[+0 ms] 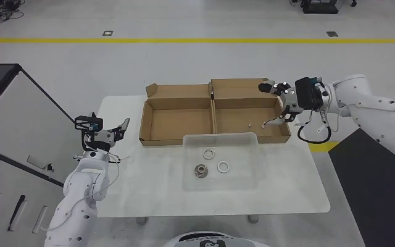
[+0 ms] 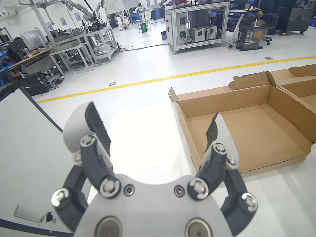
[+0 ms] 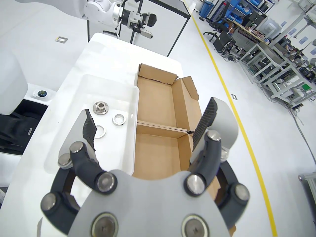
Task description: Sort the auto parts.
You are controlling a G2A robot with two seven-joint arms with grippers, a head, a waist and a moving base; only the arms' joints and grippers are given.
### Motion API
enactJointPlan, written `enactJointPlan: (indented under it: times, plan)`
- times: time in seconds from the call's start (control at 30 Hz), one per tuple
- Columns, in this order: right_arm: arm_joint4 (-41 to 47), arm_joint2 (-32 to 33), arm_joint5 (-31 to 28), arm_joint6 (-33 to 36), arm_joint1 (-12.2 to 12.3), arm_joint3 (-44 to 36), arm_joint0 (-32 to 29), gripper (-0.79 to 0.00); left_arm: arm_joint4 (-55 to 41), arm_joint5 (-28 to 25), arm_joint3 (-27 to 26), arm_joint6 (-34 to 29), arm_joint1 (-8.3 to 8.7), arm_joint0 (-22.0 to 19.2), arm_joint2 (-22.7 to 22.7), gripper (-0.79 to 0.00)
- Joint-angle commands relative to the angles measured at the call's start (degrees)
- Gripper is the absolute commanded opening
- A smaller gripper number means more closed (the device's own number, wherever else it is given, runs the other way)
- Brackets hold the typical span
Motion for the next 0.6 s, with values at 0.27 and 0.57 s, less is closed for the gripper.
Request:
enactJointPlan:
  times: [0.27,0.57]
  plan:
    - [0.0,0.0,0.0,0.0,0.0,0.0,0.0,0.000,0.0,0.0,0.0,0.0,0.00,0.0,0.0,0.000]
    - [0.0,0.0,0.0,0.0,0.0,0.0,0.0,0.000,5.8,-18.0,-8.9,-12.4,1.16,-4.3,1.4,0.000]
